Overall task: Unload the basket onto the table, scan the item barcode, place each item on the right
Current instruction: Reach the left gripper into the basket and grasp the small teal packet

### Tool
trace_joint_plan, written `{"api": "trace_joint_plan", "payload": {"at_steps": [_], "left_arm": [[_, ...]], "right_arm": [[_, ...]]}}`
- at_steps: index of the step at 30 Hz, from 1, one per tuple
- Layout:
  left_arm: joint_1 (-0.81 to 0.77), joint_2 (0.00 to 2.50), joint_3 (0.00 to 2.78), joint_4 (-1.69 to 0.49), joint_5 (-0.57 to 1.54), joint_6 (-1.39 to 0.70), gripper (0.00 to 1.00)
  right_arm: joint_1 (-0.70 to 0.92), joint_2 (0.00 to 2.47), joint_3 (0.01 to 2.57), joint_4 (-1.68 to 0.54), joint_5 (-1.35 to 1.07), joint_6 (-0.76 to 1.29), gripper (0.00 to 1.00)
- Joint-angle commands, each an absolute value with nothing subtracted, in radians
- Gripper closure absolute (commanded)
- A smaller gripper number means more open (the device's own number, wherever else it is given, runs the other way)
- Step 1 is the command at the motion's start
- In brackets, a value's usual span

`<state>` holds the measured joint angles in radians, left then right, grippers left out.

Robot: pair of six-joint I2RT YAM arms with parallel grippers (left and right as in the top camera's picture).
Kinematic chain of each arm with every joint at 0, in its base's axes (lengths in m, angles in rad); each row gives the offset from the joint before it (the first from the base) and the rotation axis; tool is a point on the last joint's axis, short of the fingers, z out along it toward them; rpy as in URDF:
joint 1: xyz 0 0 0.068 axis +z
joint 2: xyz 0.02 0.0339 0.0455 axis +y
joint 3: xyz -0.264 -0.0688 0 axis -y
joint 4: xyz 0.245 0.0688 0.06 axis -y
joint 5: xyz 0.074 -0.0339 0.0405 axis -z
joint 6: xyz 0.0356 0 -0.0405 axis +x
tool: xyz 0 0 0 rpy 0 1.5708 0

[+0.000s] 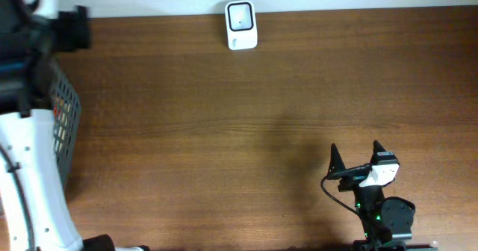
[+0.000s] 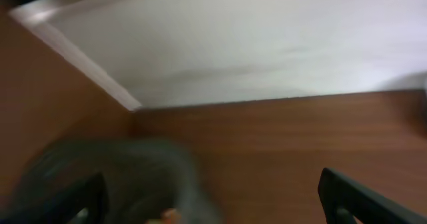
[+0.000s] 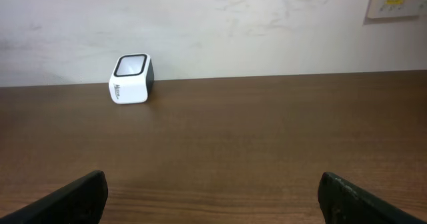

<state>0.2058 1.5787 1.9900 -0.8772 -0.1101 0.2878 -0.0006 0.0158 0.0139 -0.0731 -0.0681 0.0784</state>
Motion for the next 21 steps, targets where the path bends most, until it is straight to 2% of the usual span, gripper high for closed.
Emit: {"api": "trace_joint_plan", "payload": {"at_steps": [1, 4, 8, 15, 16, 21], "left_arm": [[0.431, 1.59, 2.009, -0.88, -0.173, 0.167, 0.01], [0.583, 1.634, 1.985, -0.902, -0.081, 0.15, 0.05], [0.672, 1.732, 1.903, -0.889, -0.075, 0.152, 0.11], [0.691, 1.977, 1.895, -0.891, -0.039, 0.307, 0.16], [0.691, 2.011, 1.895, -0.89, -0.039, 0.326, 0.23], [0.691, 2.131, 1.895, -0.856, -0.036, 0.4, 0.23]], "right_arm": [[-0.007, 0.011, 0.006, -0.074, -0.059, 0.078, 0.01], [-0.007, 0.011, 0.006, -0.074, -0.059, 0.078, 0.01], [-0.007, 0.011, 0.006, -0.074, -0.059, 0.078, 0.01], [-0.007, 0.011, 0.006, -0.074, -0.059, 0.078, 0.01], [-0.007, 0.011, 0.006, -0.074, -0.059, 0.078, 0.01], [-0.007, 0.011, 0.006, -0.074, -0.059, 0.078, 0.01]]}}
